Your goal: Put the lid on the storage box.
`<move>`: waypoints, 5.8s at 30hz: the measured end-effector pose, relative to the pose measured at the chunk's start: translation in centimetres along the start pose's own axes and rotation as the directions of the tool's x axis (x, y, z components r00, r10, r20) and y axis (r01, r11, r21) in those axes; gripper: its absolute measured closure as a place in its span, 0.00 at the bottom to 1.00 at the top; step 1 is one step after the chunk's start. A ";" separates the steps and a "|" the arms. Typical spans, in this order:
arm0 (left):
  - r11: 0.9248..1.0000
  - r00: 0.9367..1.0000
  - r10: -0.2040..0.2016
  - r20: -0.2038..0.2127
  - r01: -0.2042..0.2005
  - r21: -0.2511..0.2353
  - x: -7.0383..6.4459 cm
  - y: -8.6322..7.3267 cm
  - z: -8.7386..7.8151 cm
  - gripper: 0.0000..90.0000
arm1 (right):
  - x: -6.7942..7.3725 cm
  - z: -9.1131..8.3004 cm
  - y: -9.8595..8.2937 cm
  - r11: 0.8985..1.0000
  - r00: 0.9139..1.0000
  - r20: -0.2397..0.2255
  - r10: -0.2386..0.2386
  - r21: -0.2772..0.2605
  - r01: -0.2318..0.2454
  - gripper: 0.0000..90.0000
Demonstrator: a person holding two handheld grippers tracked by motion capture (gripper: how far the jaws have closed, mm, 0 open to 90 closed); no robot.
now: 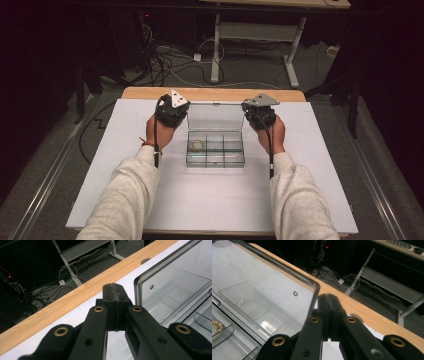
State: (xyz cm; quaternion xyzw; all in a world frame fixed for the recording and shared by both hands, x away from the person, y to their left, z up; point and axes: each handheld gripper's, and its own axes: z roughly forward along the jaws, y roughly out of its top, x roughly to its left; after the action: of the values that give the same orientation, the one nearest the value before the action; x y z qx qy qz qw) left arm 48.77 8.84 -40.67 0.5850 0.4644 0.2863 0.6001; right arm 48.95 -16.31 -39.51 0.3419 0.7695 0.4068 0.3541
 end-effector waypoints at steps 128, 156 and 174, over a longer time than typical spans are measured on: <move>0.995 0.998 0.053 0.016 -0.051 -0.086 -2.5 -4.9 -6.0 0.97 | 5.5 -5.1 -4.9 0.998 0.993 0.115 -0.008 -0.060 0.015 1.00; 0.995 0.994 0.093 0.059 -0.091 -0.044 -2.5 -5.9 -7.0 0.97 | 5.9 -6.5 -6.2 0.998 0.998 0.054 -0.020 -0.067 0.023 1.00; 0.997 0.982 0.078 0.174 -0.072 -0.040 -2.6 -6.7 -9.6 0.75 | 5.9 -8.8 -7.0 0.993 0.996 -0.084 0.001 -0.117 -0.011 0.63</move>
State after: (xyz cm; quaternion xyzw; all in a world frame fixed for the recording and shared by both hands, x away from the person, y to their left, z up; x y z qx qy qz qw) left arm 37.79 9.67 -45.42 0.6148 0.3824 0.2637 0.6374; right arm 36.97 -17.98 -43.47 0.3055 0.7573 0.4665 0.3400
